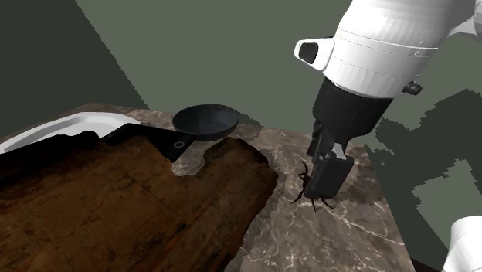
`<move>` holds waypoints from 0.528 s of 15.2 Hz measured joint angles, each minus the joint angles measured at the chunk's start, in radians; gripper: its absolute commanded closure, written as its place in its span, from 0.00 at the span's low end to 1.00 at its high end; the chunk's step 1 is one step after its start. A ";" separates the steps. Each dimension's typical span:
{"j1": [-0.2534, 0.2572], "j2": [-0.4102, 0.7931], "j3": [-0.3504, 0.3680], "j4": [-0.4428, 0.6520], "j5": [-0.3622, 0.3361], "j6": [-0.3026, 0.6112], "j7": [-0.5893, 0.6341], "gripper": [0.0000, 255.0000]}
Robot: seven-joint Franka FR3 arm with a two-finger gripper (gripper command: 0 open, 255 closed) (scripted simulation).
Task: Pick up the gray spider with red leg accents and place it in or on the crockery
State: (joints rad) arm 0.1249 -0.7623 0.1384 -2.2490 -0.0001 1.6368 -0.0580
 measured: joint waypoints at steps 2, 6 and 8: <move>0.001 0.001 0.001 -0.022 -0.001 0.024 -0.001 0.00; 0.001 -0.005 0.001 -0.070 -0.002 0.067 -0.002 0.00; 0.002 -0.007 0.002 -0.075 -0.001 0.070 -0.001 0.00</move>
State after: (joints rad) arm 0.1267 -0.7689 0.1400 -2.3242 -0.0014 1.7066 -0.0594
